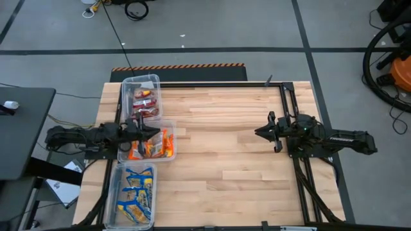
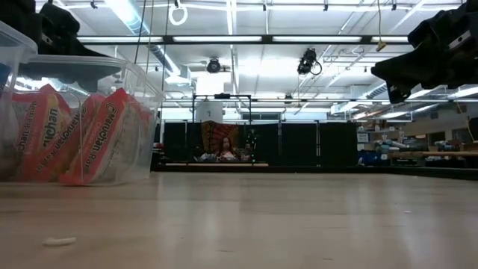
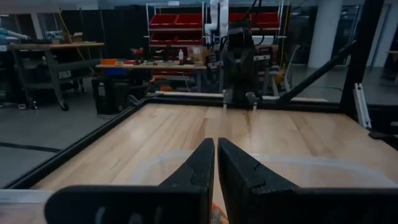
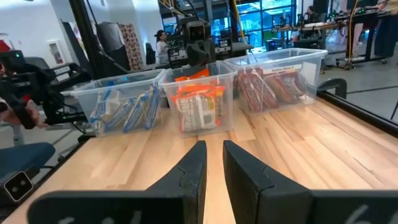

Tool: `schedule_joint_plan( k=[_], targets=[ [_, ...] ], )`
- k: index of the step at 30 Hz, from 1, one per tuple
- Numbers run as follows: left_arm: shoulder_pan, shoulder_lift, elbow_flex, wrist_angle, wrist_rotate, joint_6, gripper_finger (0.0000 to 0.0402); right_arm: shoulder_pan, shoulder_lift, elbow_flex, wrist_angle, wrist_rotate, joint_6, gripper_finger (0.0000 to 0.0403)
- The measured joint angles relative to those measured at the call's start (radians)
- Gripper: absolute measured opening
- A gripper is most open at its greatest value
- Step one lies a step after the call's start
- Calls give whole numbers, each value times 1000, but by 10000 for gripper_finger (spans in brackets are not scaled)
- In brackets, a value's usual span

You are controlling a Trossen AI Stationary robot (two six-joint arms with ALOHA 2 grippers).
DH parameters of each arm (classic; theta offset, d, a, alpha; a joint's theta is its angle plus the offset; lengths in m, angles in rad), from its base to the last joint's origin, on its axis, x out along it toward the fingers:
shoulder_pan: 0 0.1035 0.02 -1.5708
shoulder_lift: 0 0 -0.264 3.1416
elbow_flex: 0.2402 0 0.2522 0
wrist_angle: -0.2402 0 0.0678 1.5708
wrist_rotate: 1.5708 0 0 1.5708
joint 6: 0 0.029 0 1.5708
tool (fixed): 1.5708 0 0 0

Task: Sort Maruchan noodles
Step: Return to Home Position

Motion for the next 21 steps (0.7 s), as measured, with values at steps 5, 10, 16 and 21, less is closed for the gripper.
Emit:
schedule_joint_plan(
  k=[5,10,16,21],
  targets=[
    [0,9,0,2,-2,5,27,0,0,0,2,0,0,59],
    [0,10,-1,19,-4,3,27,0,-1,0,9,3,0,61],
    [0,10,-1,21,-3,5,27,0,-1,0,11,3,-1,61],
    [0,10,-1,22,-3,5,27,0,-1,0,12,3,-1,61]
  ],
)
